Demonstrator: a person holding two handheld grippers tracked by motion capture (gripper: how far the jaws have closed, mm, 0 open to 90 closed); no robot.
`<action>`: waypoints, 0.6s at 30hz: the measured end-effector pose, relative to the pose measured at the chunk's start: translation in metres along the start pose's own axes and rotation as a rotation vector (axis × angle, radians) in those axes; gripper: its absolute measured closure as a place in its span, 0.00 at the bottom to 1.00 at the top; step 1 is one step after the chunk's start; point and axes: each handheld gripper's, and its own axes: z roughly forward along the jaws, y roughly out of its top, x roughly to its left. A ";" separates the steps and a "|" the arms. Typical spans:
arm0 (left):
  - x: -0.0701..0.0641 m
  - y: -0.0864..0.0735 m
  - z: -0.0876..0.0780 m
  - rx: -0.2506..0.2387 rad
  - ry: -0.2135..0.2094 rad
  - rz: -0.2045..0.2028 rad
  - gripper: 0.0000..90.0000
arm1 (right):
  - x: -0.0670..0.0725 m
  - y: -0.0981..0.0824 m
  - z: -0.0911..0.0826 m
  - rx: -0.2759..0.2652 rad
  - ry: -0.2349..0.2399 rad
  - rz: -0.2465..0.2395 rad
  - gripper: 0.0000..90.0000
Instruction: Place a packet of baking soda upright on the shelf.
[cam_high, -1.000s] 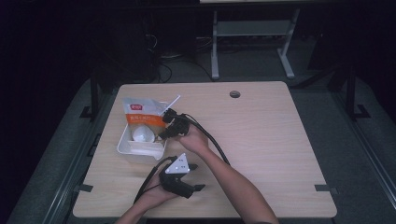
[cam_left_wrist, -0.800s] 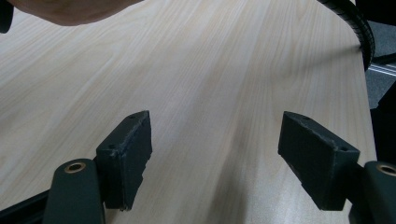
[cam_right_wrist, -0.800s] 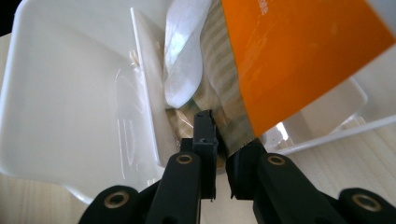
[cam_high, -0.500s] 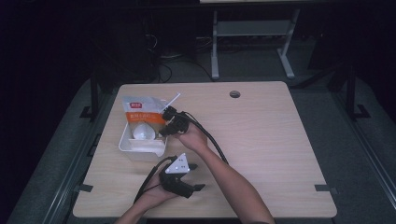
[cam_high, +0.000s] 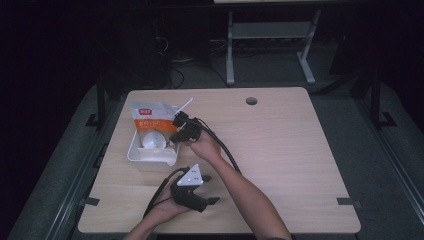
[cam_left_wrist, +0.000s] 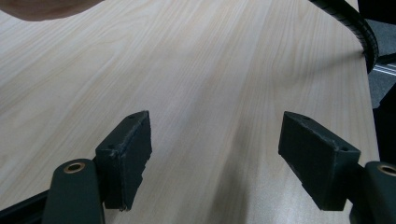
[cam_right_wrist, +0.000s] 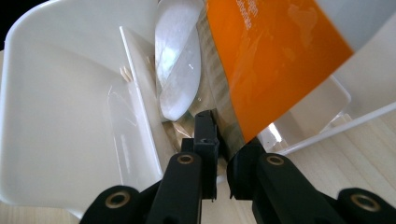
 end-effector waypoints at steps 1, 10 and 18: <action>0.000 0.000 0.000 0.000 0.000 -0.002 0.28 | -0.001 0.000 0.000 -0.002 -0.001 0.001 0.93; 0.001 0.000 -0.001 -0.003 0.005 -0.005 0.27 | -0.005 -0.002 -0.010 -0.042 0.052 0.036 0.87; 0.003 -0.001 -0.002 -0.008 0.016 -0.015 0.27 | -0.007 -0.006 -0.026 -0.063 0.070 0.049 0.81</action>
